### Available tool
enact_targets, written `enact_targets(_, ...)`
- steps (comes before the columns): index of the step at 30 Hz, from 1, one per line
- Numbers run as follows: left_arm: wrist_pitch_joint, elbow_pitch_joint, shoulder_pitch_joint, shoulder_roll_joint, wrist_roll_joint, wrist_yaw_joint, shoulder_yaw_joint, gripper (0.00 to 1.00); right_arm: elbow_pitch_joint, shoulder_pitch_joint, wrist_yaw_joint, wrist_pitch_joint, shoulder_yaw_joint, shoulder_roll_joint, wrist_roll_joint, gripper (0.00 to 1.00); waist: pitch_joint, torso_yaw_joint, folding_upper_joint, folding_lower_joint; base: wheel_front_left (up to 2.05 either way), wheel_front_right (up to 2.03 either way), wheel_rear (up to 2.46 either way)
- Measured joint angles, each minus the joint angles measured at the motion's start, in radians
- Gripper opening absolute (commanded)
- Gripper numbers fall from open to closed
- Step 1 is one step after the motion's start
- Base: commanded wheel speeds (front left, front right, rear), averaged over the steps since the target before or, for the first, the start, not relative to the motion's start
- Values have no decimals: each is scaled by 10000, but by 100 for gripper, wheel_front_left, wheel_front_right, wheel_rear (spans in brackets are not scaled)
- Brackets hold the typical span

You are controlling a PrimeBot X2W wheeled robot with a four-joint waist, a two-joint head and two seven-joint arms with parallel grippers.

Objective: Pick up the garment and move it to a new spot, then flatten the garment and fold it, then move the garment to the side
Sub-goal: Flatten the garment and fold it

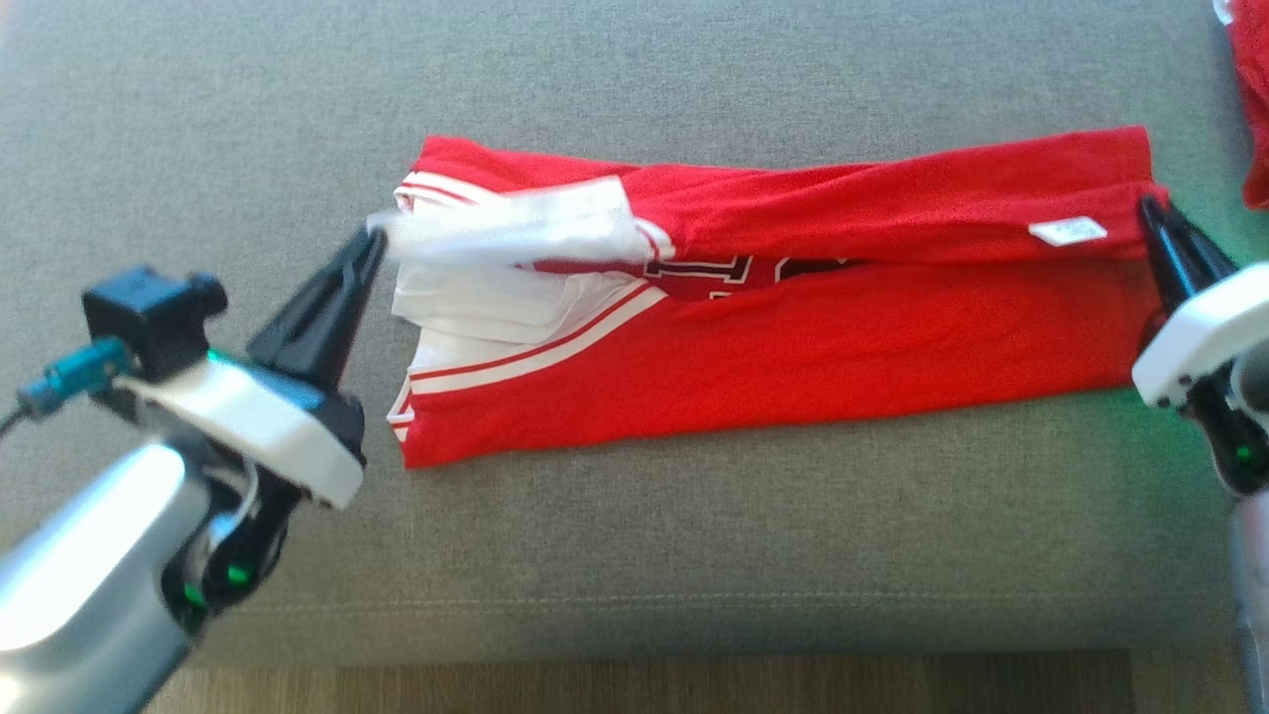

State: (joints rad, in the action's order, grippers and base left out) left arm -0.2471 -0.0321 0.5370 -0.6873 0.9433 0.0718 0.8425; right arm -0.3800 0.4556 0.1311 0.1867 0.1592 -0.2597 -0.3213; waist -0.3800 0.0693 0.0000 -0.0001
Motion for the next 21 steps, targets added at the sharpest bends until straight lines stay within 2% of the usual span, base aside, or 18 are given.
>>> enact_targets(6,-12,-102,-733,174,96,115,-132,0,376,-424,0,270,272,209,140,0,-2,-59,0,0,0,0,0)
enact_targets(7,-12,-167,-820,272,96,165,-151,10,370,-425,0,337,278,299,176,0,29,-73,0,0,0,0,0)
enact_targets(8,-13,-286,-898,362,96,167,-151,26,359,-427,0,383,268,382,242,15,67,-86,0,0,0,0,0)
enact_targets(9,-13,-405,-977,445,94,173,-148,39,326,-430,0,416,257,433,288,42,112,-97,0,0,0,0,0)
enact_targets(10,-13,-522,-1065,514,94,174,-140,62,288,-435,0,424,257,481,339,94,164,-108,0,0,0,0,0)
enact_targets(11,-13,-650,-1145,591,94,188,-134,100,245,-453,0,420,276,527,389,100,226,-118,0,0,0,0,0)
enact_targets(14,-19,-769,-1406,834,42,412,-247,100,182,-639,0,293,573,819,393,100,457,-153,0,0,0,0,0)
enact_targets(16,-21,-732,-1552,995,-353,731,-362,100,155,-831,0,234,825,1047,387,100,649,-182,0,0,0,0,0)
enact_targets(21,-23,-105,-2438,1620,-1292,1789,-1049,100,15,-1318,0,48,1281,1662,383,100,1218,-299,0,0,0,0,0)
